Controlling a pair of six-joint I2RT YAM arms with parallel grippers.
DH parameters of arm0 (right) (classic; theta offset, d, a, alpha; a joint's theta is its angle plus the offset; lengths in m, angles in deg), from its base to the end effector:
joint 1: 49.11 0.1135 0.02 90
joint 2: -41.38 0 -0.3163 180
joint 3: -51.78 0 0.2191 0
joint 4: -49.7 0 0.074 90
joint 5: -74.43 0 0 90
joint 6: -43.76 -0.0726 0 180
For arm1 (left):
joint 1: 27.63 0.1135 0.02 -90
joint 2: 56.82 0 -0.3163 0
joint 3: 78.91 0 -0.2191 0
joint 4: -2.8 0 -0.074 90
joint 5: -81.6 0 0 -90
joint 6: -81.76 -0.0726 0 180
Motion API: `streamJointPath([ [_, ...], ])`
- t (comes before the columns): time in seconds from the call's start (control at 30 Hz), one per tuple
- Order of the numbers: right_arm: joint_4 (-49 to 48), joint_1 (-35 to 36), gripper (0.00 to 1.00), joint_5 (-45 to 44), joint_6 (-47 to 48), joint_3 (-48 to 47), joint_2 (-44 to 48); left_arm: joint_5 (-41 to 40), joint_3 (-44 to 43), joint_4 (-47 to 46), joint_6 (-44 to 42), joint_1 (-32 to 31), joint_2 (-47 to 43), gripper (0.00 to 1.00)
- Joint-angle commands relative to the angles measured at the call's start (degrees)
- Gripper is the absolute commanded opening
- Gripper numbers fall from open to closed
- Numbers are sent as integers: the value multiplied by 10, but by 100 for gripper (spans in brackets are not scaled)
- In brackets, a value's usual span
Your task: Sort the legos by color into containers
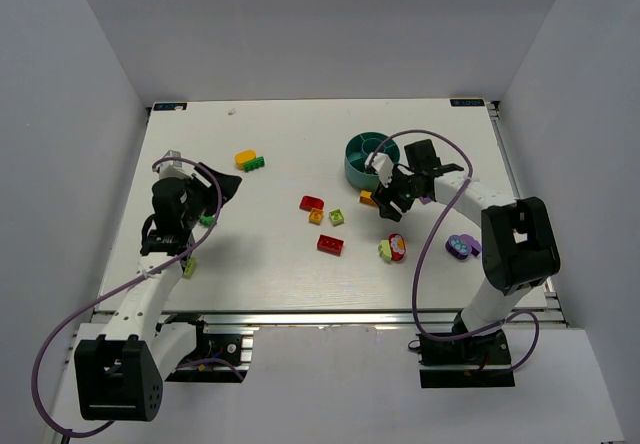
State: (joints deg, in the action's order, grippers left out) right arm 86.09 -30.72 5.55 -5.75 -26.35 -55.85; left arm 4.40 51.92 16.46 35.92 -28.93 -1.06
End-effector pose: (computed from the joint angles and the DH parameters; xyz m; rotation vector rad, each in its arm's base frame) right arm 0.3212 0.1343 0.2388 -1.3374 2.0789 0.3046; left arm 0.1951 -0.0205 0.2997 -0.5797 1.9010 -0.7386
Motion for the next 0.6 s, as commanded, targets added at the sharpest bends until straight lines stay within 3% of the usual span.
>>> streamJointPath([
  [0.0, -41, -1, 73, -14, 17, 7, 0, 7, 4, -16, 7, -2, -10, 76],
  [0.57, -55, -2, 73, -43, 56, 10, -11, 6, 14, -23, 9, -2, -21, 76],
])
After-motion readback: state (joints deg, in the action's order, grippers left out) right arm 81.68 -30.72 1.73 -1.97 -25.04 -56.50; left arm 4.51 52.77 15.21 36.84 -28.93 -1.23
